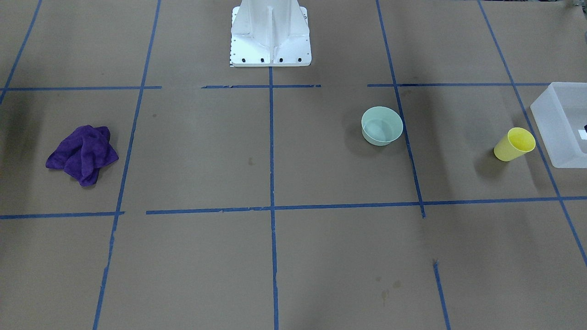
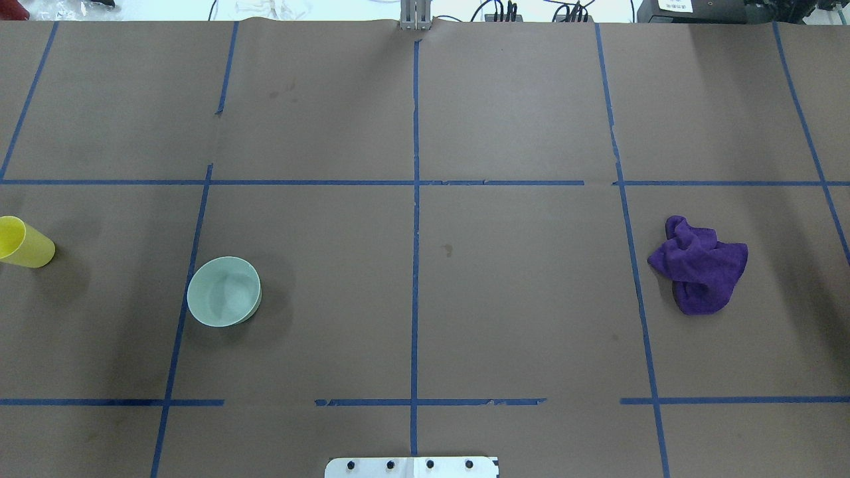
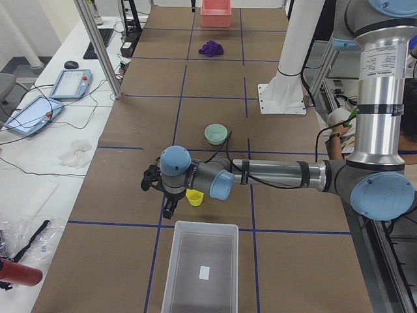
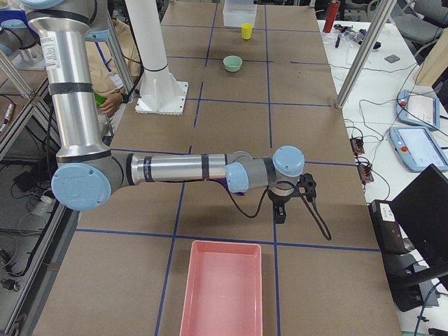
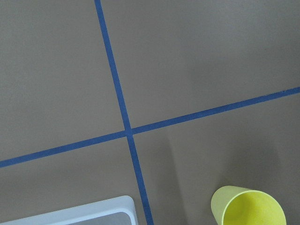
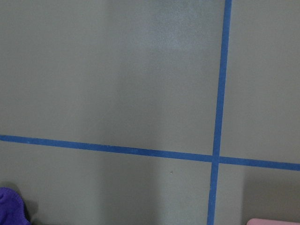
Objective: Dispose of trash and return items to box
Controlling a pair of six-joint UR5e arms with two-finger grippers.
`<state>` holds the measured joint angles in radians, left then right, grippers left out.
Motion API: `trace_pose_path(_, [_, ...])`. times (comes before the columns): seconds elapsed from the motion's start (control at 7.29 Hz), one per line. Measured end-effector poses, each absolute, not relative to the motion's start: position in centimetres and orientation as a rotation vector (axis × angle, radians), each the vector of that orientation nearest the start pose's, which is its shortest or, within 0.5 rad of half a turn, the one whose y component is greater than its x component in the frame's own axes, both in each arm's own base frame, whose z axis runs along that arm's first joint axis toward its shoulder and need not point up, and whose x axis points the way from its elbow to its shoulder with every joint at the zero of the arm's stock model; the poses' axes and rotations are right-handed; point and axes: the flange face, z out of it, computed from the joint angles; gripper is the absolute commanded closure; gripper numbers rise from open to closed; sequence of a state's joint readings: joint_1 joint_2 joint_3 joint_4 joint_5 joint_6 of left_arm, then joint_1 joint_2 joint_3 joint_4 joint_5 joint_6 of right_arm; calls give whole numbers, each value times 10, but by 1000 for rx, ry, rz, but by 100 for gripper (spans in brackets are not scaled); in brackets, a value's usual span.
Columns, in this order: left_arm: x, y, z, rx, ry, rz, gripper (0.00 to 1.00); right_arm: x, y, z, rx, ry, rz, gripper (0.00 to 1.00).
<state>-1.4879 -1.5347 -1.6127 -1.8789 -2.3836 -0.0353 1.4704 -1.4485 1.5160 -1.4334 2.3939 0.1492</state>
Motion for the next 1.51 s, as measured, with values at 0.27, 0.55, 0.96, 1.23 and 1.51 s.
trace_pose_path(0.27, [-19,-499,612,257,819,177,0,13,-553,595,96,-835,-27,0])
trace_pose_path(0.55, [-18,-500,602,267,820,182,0,12,-555,587,93,-828,-21,0])
trace_pose_path(0.96, [-14,-501,603,267,792,189,0,10,-552,587,92,-822,-27,0])
trace_pose_path(1.23, [-15,-505,604,285,720,187,0,8,-551,585,92,-834,-36,0])
trace_pose_path(1.51, [-5,-499,616,289,732,211,0,7,-547,588,84,-846,-32,0])
